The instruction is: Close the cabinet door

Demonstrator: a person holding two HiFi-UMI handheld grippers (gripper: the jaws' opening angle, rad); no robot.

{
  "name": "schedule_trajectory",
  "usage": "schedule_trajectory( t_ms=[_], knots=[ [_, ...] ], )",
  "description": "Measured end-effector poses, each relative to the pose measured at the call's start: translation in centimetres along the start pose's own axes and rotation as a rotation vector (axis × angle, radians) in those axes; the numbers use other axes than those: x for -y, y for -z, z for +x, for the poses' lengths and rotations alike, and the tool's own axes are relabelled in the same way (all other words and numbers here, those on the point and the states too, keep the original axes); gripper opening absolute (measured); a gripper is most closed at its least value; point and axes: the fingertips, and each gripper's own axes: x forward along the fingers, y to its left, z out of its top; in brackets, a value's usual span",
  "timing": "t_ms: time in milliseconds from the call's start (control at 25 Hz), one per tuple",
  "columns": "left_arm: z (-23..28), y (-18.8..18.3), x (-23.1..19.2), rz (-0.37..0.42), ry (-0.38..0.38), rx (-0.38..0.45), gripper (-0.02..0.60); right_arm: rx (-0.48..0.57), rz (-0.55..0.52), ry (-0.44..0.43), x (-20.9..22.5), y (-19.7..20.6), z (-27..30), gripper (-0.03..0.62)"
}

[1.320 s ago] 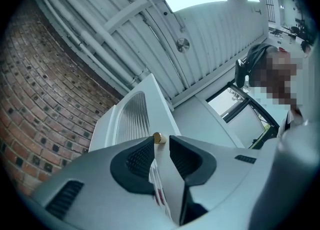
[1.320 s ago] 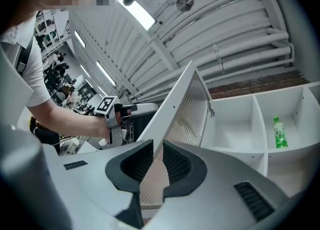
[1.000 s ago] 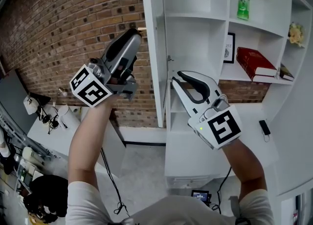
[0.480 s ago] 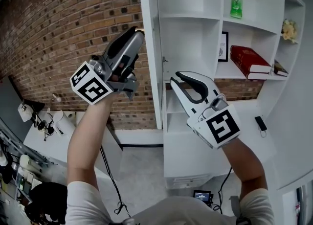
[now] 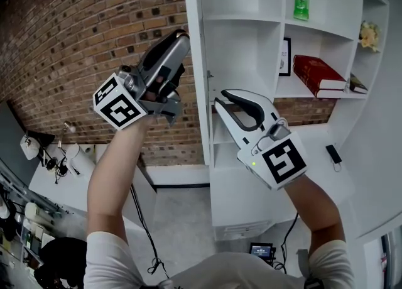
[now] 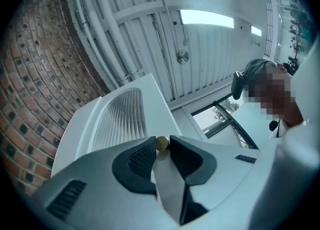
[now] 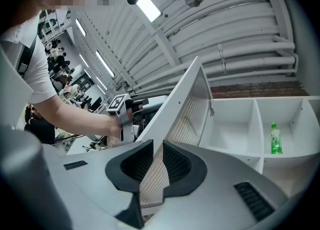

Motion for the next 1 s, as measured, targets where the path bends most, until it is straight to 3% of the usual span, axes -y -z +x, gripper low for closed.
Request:
schedule_trajectory(
  t_ms=[400,840,1000],
  knots=[
    [0.1,0.0,0.0,-0.02,-0.028,-0.009,0.086,-0.02,0.012,0.025,-0.4,0.8,0.4,0.063],
    [1.2,0.5,1.0,0.018,-0.073,-0.052,0.083,0.017,-0.008,0.072,0.5,1.1,-0.1,0.063],
    [3.5,2.2,1.9,0.057,-0.107,-0.072,0.083,0.028,-0.009,0.083,2.8,2.2,-2.0,0.063]
  ],
)
